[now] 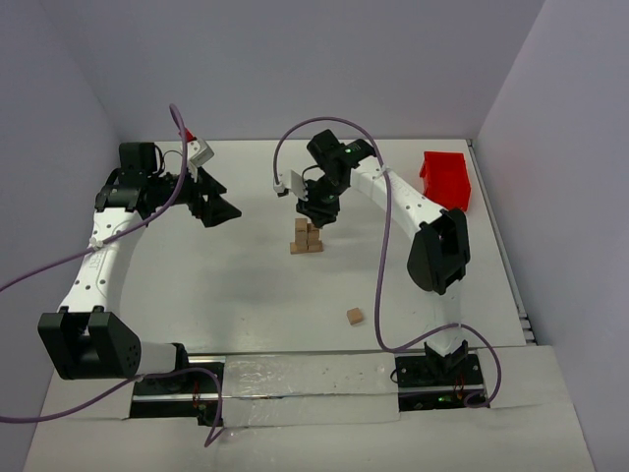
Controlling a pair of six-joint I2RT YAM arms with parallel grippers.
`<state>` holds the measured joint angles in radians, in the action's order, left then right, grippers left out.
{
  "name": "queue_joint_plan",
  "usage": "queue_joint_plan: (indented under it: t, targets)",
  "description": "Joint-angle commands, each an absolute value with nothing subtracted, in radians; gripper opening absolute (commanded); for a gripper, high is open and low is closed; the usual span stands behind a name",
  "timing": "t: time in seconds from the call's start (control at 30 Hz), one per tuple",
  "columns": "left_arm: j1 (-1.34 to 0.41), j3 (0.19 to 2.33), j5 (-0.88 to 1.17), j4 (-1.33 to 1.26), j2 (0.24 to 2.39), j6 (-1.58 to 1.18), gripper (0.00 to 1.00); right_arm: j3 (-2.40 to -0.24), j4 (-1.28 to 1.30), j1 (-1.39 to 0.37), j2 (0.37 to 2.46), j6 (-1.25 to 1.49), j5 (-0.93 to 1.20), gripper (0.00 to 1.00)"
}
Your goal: Build the wood block tower
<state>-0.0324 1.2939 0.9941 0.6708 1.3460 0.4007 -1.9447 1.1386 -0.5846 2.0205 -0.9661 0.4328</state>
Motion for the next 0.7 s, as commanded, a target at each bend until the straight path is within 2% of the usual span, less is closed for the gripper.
queue_joint_plan:
  t: [0.0, 0.67]
  targets:
    - [-0.042, 1.342, 1.003, 0.672, 1.350, 0.414, 0.99, -1.994, 1.150, -0.588, 2.035, -0.963, 0.443, 0.10]
    - [-0.048, 1.340, 0.993, 0.685, 1.352, 0.428, 0.99, -1.995, 1.142, -0.596, 2.048, -0.956, 0.438, 0.13]
